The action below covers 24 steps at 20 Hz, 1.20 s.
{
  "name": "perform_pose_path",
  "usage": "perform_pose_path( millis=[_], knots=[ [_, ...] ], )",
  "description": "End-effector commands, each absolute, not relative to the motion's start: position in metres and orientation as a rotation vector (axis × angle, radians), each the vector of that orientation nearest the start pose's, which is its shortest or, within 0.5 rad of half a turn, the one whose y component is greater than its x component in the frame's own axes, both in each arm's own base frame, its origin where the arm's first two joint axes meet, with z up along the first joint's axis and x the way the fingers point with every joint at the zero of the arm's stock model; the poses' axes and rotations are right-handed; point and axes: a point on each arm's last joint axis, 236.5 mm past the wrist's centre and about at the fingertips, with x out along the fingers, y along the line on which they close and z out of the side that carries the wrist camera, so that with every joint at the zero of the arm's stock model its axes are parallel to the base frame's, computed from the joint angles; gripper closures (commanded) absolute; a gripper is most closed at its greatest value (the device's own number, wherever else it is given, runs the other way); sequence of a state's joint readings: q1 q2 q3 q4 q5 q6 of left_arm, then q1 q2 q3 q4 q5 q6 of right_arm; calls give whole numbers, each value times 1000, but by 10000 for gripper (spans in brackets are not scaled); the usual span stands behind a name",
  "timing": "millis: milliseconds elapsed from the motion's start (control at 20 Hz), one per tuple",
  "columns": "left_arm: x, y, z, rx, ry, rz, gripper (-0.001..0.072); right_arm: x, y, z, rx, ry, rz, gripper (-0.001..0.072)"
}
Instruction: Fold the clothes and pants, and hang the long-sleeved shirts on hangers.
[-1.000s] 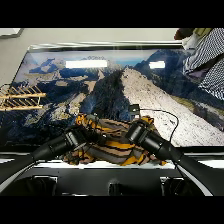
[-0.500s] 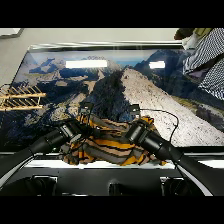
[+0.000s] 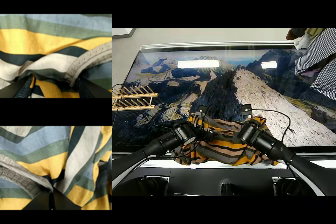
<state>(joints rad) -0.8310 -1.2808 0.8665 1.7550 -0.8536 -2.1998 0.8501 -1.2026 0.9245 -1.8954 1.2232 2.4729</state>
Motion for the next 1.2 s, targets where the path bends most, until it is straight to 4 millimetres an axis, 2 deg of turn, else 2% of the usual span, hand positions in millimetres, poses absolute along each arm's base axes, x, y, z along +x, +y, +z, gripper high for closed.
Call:
perform_pose_path(
  millis=[0, 300, 350, 400, 800, 1000, 1050, 1100, 1150],
  knots=[
    [269, -248, -76, 164, 1235, -287, 106, 256, 186, -34, -136, 1274, -57, 686],
    [272, -251, -90, 79, 1251, -219, 112, 255, 186, -34, -133, 1279, -57, 686],
    [272, -252, -89, 62, 1252, -208, 231, 255, 186, -34, -131, 1281, -56, 686],
    [273, -253, -88, 55, 1249, -206, 273, 255, 186, -34, -131, 1281, -56, 686],
    [287, -267, -65, 24, 1208, -227, 272, 255, 187, -34, -130, 1279, -55, 686],
    [286, -266, -69, 31, 1217, -220, 272, 255, 187, -34, -129, 1278, -54, 686],
    [286, -266, -71, 32, 1219, -219, 296, 255, 187, -34, -129, 1278, -54, 686],
    [287, -267, -72, 33, 1220, -219, 388, 255, 187, -34, -129, 1278, -54, 686],
    [287, -268, -73, 32, 1218, -222, 443, 255, 187, -34, -129, 1278, -54, 686]
  ],
)
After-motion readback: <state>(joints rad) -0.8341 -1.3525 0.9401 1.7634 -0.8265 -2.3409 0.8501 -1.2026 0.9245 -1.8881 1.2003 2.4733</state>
